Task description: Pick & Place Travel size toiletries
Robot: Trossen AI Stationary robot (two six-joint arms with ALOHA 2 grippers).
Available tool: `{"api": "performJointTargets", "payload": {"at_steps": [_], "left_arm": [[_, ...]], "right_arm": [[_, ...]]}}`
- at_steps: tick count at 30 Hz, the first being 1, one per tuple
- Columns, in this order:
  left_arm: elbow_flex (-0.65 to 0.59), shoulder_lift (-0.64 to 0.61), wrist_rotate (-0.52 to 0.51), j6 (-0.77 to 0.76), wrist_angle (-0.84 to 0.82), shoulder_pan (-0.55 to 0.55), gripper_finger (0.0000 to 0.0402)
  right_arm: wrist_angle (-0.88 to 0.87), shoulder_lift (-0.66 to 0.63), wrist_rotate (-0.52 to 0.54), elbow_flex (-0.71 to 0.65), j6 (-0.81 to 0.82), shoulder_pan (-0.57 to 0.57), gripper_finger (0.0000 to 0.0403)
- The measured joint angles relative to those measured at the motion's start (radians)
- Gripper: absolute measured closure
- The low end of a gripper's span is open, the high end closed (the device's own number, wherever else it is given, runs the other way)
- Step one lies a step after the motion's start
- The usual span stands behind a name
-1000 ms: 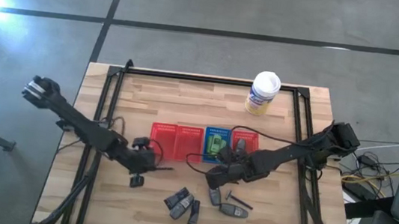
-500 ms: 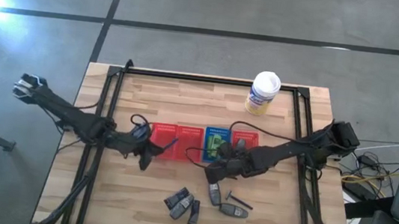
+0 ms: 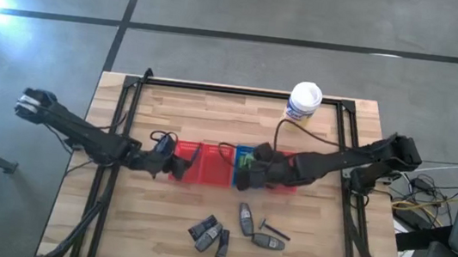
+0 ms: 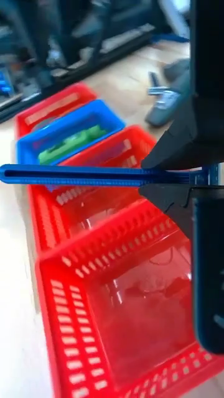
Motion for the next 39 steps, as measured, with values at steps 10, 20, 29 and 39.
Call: {"api": "performJointTargets", "payload": {"at_steps": [10,20,29,39], "left_arm": [[-0.124,0.006,-0.002,-0.230,0.138,0.030,0.0377],[-0.124,0.054,0.008,-0.287,0.108,0.035,0.0360],[-0.124,0.119,0.022,-0.355,0.102,0.036,0.0287],[-0.067,0.090,0.018,-0.236,0.104,0.036,0.0247]], "right_arm": [[-0.010,-0.020,0.001,0.000,-0.052,-0.029,0.0170],[-0.013,-0.020,0.002,-0.009,-0.092,-0.043,0.0157],[-0.015,-0.020,0.000,-0.009,-0.097,-0.044,0.0129],[-0.021,-0.020,-0.050,-0.010,-0.095,-0.043,0.0101]]}}
